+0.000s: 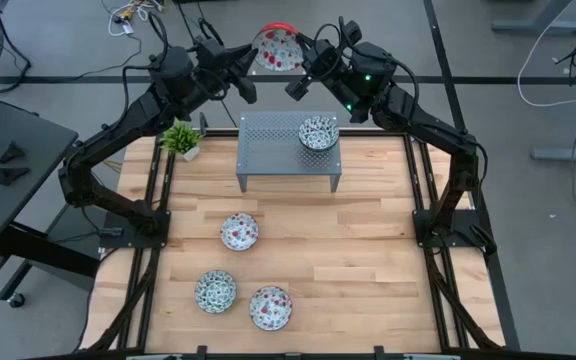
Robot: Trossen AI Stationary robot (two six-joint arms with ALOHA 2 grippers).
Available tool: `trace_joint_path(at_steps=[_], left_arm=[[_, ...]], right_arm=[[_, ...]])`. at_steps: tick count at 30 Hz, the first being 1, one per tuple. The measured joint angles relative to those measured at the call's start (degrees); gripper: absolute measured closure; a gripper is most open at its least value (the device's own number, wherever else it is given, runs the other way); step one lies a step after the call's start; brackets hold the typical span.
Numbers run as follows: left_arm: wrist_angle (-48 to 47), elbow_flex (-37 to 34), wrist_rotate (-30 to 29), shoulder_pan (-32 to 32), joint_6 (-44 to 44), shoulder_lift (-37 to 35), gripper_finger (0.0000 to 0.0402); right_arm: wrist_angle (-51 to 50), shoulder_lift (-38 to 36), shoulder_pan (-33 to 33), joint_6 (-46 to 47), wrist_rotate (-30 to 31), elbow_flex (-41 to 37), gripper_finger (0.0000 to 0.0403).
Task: Pick & Place Mini bowls
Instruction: Put the right red and white patterned bowl on the shelf
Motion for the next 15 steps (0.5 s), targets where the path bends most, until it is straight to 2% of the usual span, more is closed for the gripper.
trace_joint_path(at_steps=[5, 15], left_arm=[[-0.10, -0.02, -0.05, 0.00, -0.06, 0.00, 0.0389], [-0.52, -0.02, -0.39, -0.02, 2.05, -0.04, 0.0395]], right_arm=[[-0.02, 0.02, 0.00, 0.00, 0.07, 0.00, 0.0403], [-0.15, 0.02, 0.00, -0.04, 0.11, 0.00, 0.0403]])
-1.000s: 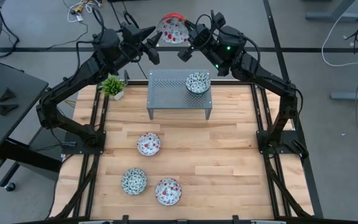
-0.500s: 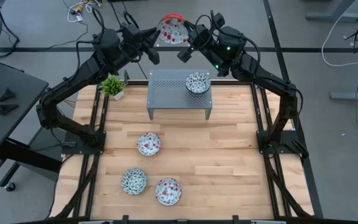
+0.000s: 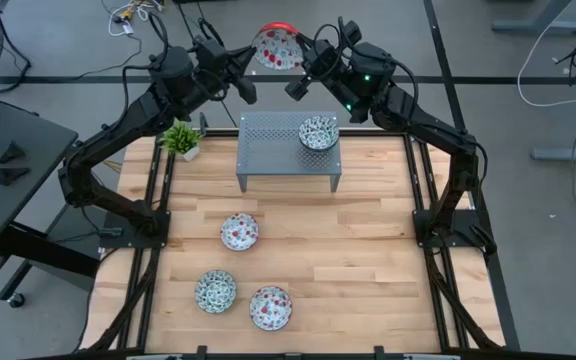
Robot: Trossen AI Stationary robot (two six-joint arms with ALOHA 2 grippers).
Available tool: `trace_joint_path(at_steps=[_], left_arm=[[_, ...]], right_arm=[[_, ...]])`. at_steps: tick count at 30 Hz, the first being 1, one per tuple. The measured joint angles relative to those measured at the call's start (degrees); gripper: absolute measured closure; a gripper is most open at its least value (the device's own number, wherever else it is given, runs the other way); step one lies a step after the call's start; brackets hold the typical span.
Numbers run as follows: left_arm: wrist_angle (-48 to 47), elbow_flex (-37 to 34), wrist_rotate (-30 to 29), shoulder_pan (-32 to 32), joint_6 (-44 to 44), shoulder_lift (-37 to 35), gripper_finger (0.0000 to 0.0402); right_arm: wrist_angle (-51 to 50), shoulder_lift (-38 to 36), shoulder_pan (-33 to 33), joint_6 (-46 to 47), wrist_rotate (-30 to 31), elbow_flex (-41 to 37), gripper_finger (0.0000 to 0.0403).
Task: Pick & Place Mini bowls
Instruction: Put the right red and white patterned bowl on the shelf
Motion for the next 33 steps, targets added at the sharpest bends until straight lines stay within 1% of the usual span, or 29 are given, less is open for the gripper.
trace_joint_path(at_steps=[16, 24, 26, 33], left_arm=[[-0.08, 0.00, -0.56, -0.02, 0.20, 0.00, 0.0400], [0.31, 0.02, -0.59, -0.02, -0.94, 0.00, 0.0401], [0.43, 0.00, -0.59, -0.02, -1.10, 0.00, 0.0393], [0.65, 0.01, -0.57, -0.02, -1.10, 0.05, 0.0345]], right_arm=[[0.00, -0.02, 0.00, -0.12, 0.00, 0.00, 0.0396], [0.11, -0.02, 0.00, 0.02, -0.06, 0.00, 0.0400], [0.19, -0.02, 0.00, -0.14, -0.49, 0.00, 0.0400], [1.15, -0.02, 0.00, -0.14, -1.67, 0.00, 0.0401]])
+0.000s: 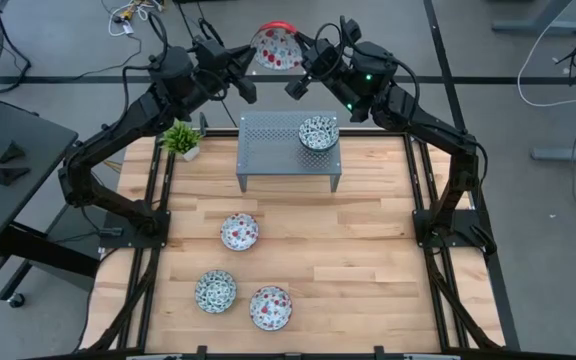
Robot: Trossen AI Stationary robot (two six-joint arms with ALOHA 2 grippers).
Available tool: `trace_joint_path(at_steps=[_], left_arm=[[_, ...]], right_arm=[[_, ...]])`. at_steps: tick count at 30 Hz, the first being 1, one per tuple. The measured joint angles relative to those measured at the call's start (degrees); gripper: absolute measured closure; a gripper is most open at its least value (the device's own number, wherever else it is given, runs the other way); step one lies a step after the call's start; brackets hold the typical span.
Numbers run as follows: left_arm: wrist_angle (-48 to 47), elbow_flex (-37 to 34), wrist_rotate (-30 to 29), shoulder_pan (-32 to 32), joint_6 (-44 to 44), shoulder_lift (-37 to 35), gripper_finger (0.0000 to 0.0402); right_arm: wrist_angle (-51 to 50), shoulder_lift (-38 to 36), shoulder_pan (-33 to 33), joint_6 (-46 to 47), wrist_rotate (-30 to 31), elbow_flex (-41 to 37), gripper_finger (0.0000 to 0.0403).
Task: Pick & Place Mini bowls
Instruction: Put the right red and white patterned bowl on the shelf
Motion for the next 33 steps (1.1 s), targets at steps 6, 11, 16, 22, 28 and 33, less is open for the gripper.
trace_joint_path(at_steps=[6, 11, 16, 22, 28, 33], left_arm=[[0.15, -0.01, -0.01, 0.00, -0.12, 0.01, 0.0333], [0.31, -0.01, 0.16, 0.02, 0.01, 0.01, 0.0361], [0.47, 0.01, 0.19, 0.13, -0.19, 0.01, 0.0389], [0.35, 0.01, -0.13, 0.13, -0.11, 0.01, 0.0393], [0.23, 0.01, -0.07, 0.13, 0.09, -0.01, 0.0393], [-0.20, -0.01, 0.19, 0.07, 0.45, 0.06, 0.0393]], right_arm=[[0.28, 0.00, 0.00, 0.20, -0.95, 0.00, 0.0402], [0.38, 0.00, 0.00, 0.18, -1.52, 0.00, 0.0402], [0.28, 0.00, 0.11, 0.22, -2.45, 0.00, 0.0403], [0.28, -0.04, 0.04, 0.18, -3.00, 0.00, 0.0403], [0.31, -0.04, 0.04, 0.19, -3.22, 0.00, 0.0382], [0.49, -0.04, 0.07, 0.17, -3.42, 0.00, 0.0340]])
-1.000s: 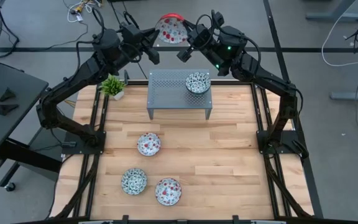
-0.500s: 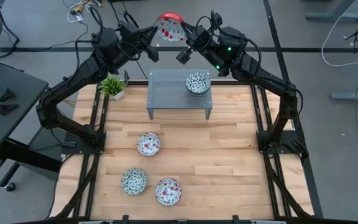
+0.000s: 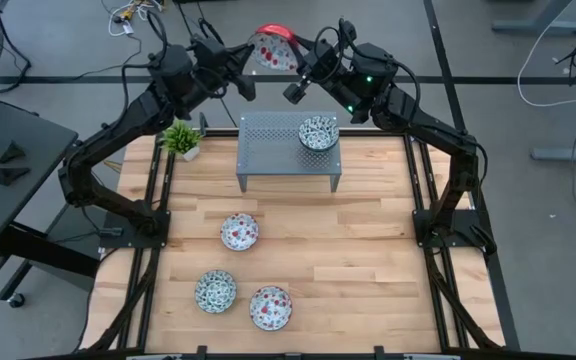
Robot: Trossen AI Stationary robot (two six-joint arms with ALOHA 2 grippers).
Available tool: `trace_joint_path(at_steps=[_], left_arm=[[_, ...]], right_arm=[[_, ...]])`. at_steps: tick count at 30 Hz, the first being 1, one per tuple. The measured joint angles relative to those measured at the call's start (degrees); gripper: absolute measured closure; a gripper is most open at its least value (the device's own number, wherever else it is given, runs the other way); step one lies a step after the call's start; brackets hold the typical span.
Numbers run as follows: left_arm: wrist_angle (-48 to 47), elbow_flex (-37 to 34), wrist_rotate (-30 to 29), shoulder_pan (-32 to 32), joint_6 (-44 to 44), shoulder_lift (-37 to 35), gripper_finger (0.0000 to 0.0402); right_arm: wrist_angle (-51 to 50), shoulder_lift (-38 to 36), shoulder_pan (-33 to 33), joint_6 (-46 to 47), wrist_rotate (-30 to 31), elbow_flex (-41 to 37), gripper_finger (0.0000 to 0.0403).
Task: Pick & Place Mini bowls
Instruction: Put the right red and white patterned bowl on the shelf
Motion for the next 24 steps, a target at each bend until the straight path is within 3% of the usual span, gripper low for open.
trace_joint_path(at_steps=[14, 24], left_arm=[[0.31, -0.02, -0.17, -0.04, 0.15, 0.00, 0.0395], [-1.01, -0.02, -1.14, -0.09, 0.31, 0.00, 0.0395]], right_arm=[[2.43, 0.00, -0.04, -0.04, 0.45, 0.00, 0.0216], [4.09, -0.09, 0.18, -0.43, 0.59, 0.00, 0.0193]])
